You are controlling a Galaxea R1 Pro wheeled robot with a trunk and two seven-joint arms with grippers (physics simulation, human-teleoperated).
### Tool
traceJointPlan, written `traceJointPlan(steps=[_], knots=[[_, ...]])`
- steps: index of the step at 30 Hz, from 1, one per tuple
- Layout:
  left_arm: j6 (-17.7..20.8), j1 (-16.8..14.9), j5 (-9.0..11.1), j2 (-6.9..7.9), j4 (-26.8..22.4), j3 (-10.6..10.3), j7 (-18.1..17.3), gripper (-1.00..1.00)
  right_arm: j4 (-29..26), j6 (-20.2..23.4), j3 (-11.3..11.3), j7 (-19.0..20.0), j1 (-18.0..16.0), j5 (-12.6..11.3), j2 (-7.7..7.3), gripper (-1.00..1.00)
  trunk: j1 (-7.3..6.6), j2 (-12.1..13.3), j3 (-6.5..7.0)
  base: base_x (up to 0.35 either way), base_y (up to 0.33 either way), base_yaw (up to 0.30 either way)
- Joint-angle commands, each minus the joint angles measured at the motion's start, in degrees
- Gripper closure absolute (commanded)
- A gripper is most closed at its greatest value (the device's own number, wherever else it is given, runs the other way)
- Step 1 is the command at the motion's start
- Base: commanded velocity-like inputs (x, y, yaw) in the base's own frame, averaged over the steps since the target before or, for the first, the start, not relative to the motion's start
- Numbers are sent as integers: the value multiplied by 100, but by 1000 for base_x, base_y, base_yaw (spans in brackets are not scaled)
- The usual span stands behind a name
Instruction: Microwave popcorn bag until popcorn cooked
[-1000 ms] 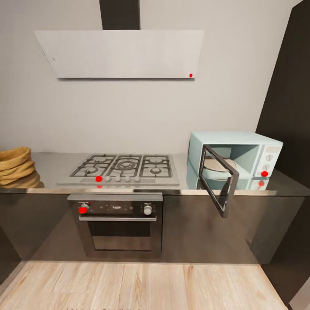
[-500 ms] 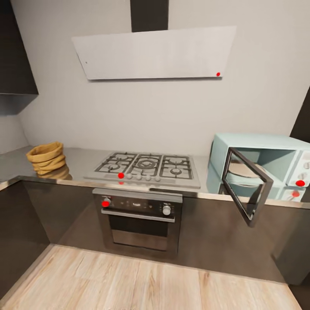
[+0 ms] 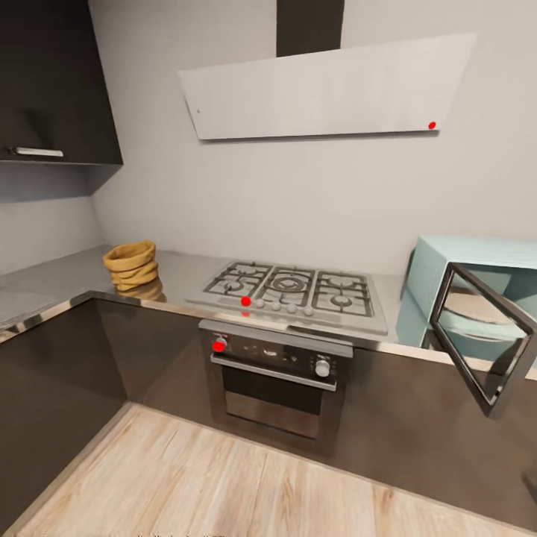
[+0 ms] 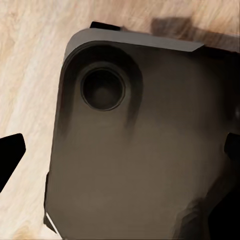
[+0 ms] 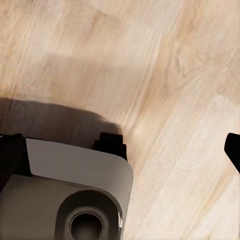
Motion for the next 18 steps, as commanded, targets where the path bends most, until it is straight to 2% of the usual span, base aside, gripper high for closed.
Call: traceJointPlan(steps=[1, 5, 11, 18], knots=[[-2, 0, 48, -32, -36, 14, -7, -100, 16, -15, -49, 6, -8, 45, -3, -100, 0, -3, -5, 0, 0, 300], [44, 0, 65, -19, -37, 19, -18, -100, 23, -5, -49, -3, -8, 45, -3, -100, 0, -3, -5, 108, 117, 300], [88, 0, 64, -9, -29, 17, -30, -100, 20, -9, -49, -4, -8, 45, -3, -100, 0, -3, -5, 259, 229, 296], [98, 0, 64, -8, -27, 13, -31, -100, 18, -20, -49, -4, -8, 45, -11, -100, 0, -3, -5, 283, 235, 52]])
